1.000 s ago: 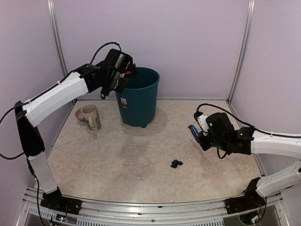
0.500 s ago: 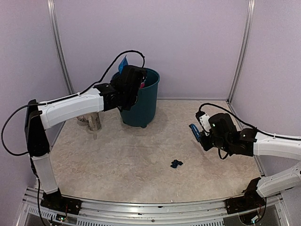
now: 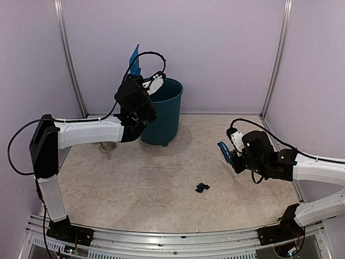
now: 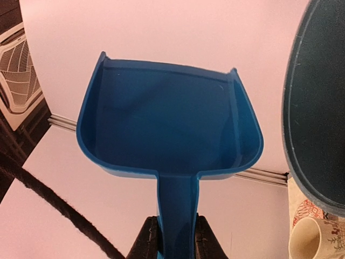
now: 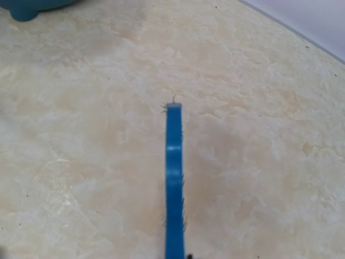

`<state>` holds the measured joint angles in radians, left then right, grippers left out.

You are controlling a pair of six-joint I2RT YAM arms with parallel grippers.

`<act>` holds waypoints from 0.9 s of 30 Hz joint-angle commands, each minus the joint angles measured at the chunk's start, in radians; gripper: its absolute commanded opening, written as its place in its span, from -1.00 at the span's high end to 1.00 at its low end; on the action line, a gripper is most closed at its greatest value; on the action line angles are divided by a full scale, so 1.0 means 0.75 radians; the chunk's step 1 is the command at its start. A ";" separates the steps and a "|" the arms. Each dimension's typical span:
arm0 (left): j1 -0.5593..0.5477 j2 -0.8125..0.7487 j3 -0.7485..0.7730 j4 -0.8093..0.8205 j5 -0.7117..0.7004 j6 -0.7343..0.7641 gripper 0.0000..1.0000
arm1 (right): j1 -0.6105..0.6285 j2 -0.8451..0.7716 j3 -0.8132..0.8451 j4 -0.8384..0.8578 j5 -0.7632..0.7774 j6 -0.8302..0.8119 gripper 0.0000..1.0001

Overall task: Sweep away the paper scraps from the table
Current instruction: Dump the paper scraps into the trash bin.

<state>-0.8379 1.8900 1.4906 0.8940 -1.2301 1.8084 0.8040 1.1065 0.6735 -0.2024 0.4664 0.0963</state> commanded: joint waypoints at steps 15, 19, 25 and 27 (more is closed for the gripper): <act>0.056 -0.008 0.053 0.034 0.062 0.070 1.00 | -0.017 -0.020 -0.025 0.066 -0.032 0.014 1.00; 0.072 -0.106 0.199 -0.738 0.141 -0.690 1.00 | -0.017 -0.040 -0.029 0.063 -0.033 0.017 1.00; 0.120 -0.263 0.287 -1.383 0.574 -1.485 1.00 | -0.019 -0.065 -0.021 0.048 -0.074 0.008 1.00; 0.129 -0.334 0.245 -1.446 0.700 -1.608 1.00 | -0.019 -0.079 -0.020 0.044 -0.094 0.011 1.00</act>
<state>-0.7578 1.7531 1.6897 0.0803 -0.9325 1.0065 0.8017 1.0805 0.6609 -0.1825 0.4294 0.0986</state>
